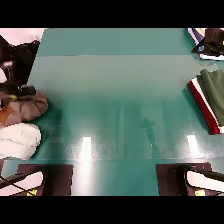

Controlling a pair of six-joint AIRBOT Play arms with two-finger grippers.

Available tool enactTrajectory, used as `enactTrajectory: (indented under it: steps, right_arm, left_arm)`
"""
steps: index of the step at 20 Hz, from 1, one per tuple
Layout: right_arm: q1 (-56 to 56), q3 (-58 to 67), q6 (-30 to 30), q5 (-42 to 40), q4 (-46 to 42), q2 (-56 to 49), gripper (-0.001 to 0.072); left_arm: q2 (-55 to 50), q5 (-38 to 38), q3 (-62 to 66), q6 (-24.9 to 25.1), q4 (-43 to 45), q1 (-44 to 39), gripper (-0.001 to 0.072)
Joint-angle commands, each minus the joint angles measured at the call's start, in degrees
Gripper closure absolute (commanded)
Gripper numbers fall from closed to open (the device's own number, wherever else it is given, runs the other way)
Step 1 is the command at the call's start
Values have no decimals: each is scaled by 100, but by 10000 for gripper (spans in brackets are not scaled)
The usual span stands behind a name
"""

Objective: Fold the shirts.

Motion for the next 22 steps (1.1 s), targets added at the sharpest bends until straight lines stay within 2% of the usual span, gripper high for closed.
enactTrajectory:
  steps: [1,4,6,9,13,16,18,19,20,21,22]
  right_arm:
    - [-2,4,0,-278,7,116,690]
    - [-2,2,-2,-955,4,415,690]
    - [0,2,-2,-1429,4,649,690]
    - [-2,2,-2,-1803,-26,907,690]
    - [-2,2,-2,-1886,-52,1119,690]
    - [0,2,-2,-1823,-35,1178,690]
    - [0,2,-2,-1705,-37,1189,690]
    - [0,2,-2,-1644,-39,1189,690]
    - [0,2,-2,-1580,-42,1185,690]
    - [-2,2,-2,-1530,-46,1185,690]
    - [-2,2,-4,-1504,-50,1185,690]
  left_arm:
    - [284,-151,1298,697,-498,-549,677]
    - [468,-407,3049,1362,-1443,-1445,677]
    - [468,-647,3971,1628,-2243,-2048,677]
    - [463,-555,4540,1875,-2911,-3069,678]
    - [249,-437,4520,2037,-2944,-4253,677]
    - [-260,-581,4518,2277,-2872,-4424,677]
    - [-734,-855,4518,2251,-2411,-4378,676]
    - [-986,-894,4454,2085,-2247,-4352,676]
    - [-1174,-857,4317,1987,-2229,-4273,631]
    - [-1349,-896,4177,1963,-2210,-4155,264]
    - [-1464,-1019,4081,1801,-2188,-3987,33]
